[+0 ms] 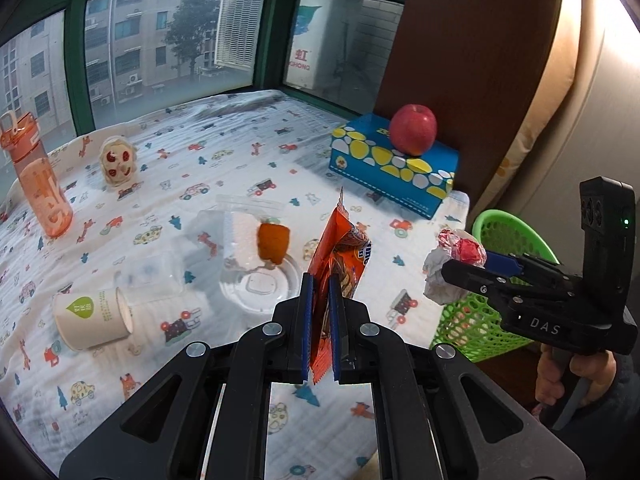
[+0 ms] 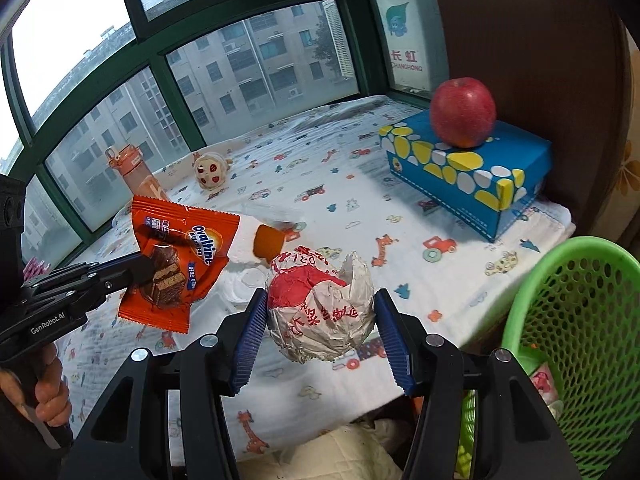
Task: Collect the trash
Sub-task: 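Carry the foil ball and orange wrapper to the green basket and release both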
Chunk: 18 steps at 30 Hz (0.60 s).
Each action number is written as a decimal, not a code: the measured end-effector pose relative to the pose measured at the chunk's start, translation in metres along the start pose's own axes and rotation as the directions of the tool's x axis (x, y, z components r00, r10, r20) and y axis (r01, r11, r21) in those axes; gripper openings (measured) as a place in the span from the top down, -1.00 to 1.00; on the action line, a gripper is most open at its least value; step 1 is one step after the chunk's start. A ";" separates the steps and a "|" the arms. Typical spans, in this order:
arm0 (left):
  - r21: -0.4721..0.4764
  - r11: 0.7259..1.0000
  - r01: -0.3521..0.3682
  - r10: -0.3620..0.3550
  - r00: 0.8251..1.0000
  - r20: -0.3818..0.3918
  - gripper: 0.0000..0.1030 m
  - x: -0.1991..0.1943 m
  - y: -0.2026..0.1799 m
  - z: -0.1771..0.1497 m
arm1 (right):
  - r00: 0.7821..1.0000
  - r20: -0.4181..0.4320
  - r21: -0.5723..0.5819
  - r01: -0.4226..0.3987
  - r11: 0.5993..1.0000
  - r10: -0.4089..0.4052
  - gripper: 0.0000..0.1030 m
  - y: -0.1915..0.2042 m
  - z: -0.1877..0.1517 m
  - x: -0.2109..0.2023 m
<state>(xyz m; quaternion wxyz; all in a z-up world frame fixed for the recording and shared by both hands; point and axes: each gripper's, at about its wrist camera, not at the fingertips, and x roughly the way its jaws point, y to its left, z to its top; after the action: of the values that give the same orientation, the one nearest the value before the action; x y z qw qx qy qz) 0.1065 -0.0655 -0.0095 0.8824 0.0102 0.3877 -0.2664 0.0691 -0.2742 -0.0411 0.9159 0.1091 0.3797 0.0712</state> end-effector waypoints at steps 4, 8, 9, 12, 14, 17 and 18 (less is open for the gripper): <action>0.033 0.999 0.039 -0.039 0.999 -0.008 0.88 0.007 -0.026 0.004 | 0.999 0.019 0.024 0.044 0.999 -0.045 -0.03 -0.023 -0.006 -0.018; 0.068 0.995 0.075 -0.074 0.997 -0.019 0.88 0.015 -0.053 0.009 | 0.996 0.039 0.062 0.078 0.995 -0.080 -0.04 -0.048 -0.011 -0.038; 0.078 0.993 0.084 -0.082 0.996 -0.021 0.88 0.016 -0.060 0.010 | 0.995 0.043 0.069 0.086 0.994 -0.090 -0.04 -0.054 -0.012 -0.042; 0.101 0.989 0.110 -0.108 0.994 -0.029 0.88 0.021 -0.079 0.013 | 0.991 0.053 0.089 0.116 0.989 -0.121 -0.05 -0.072 -0.015 -0.054; 0.117 0.985 0.125 -0.122 0.992 -0.034 0.88 0.023 -0.091 0.016 | 0.987 0.057 0.104 0.141 0.985 -0.148 -0.05 -0.084 -0.018 -0.063; 0.140 0.979 0.148 -0.144 0.989 -0.039 0.88 0.025 -0.108 0.019 | 0.981 0.059 0.126 0.179 0.976 -0.187 -0.06 -0.104 -0.024 -0.075; 0.147 0.977 0.155 -0.151 0.988 -0.041 0.88 0.027 -0.114 0.020 | 0.978 0.058 0.134 0.193 0.972 -0.202 -0.06 -0.111 -0.026 -0.079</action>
<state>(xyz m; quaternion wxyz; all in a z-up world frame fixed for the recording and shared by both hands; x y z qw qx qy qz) 0.0804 -0.1802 0.0077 0.8502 0.0506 0.3790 -0.3618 0.0007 -0.3941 -0.0335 0.9226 0.1314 0.3595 -0.0485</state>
